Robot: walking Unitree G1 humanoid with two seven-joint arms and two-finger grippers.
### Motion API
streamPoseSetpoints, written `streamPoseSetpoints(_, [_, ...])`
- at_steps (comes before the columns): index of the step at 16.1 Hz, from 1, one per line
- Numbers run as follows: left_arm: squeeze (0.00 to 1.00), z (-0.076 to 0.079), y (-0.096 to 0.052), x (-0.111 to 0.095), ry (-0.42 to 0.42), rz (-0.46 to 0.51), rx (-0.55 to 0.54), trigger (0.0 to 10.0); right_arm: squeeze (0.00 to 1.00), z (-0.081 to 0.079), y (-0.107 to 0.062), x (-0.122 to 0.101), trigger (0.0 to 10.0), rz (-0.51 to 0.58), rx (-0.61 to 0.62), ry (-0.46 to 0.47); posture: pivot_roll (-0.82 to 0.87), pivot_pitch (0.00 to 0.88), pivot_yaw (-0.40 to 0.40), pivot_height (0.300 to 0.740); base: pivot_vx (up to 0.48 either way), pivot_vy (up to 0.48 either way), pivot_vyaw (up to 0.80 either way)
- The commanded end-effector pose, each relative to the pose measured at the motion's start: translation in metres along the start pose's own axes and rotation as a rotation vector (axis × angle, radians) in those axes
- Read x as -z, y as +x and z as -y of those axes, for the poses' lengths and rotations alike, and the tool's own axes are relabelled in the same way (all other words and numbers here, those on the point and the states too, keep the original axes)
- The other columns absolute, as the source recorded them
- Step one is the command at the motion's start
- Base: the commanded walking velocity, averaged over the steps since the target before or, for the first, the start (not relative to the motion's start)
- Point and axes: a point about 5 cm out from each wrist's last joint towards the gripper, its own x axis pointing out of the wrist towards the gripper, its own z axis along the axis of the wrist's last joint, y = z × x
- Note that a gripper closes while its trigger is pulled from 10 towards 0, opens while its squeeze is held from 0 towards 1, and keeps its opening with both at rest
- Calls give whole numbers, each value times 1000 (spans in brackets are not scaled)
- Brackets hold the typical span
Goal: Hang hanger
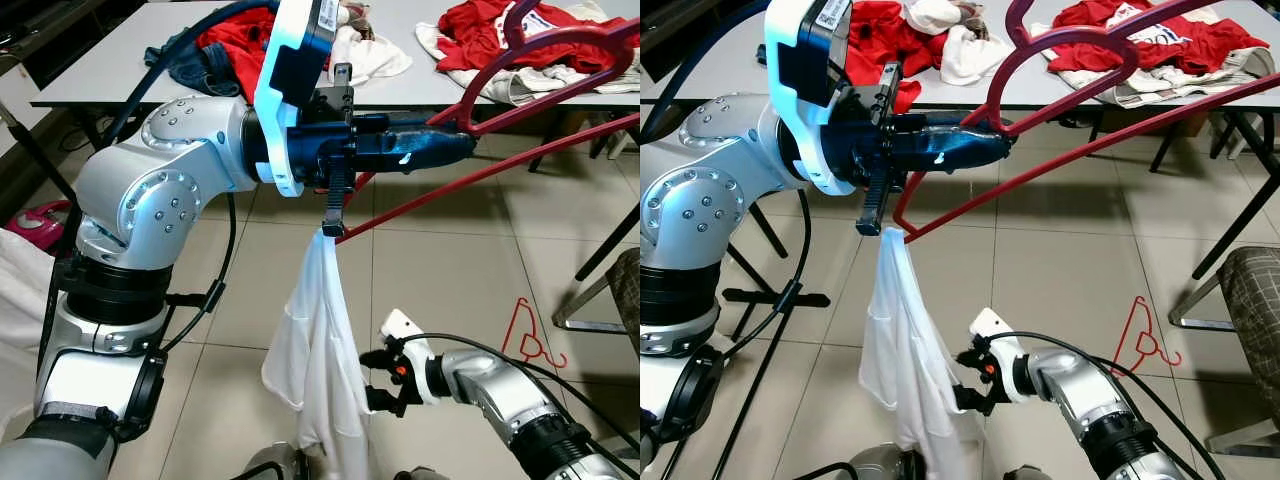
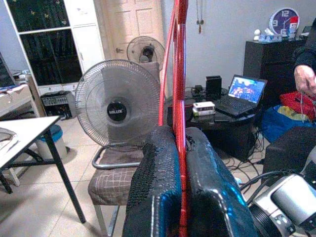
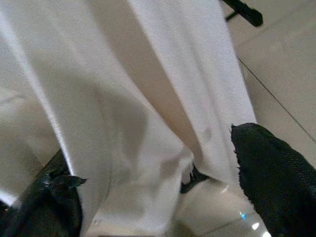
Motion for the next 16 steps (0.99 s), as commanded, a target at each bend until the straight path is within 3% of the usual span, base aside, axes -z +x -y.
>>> streamPoseSetpoints(1, [0,-1,-2,-13,56,15,-9,10000,0,1,1,6,0,-19,17,26,96,86,87,740,0,0,0])
streamPoseSetpoints(8, [0,-8,-7,-11,66,-2,-45,10000,0,15,-14,23,0,-9,127,98,88,82,94,740,0,0,0])
streamPoseSetpoints(16, [0,-10,-11,-7,73,-20,-56,10000,0,30,-38,28,0,71,245,169,81,77,102,740,0,0,0])
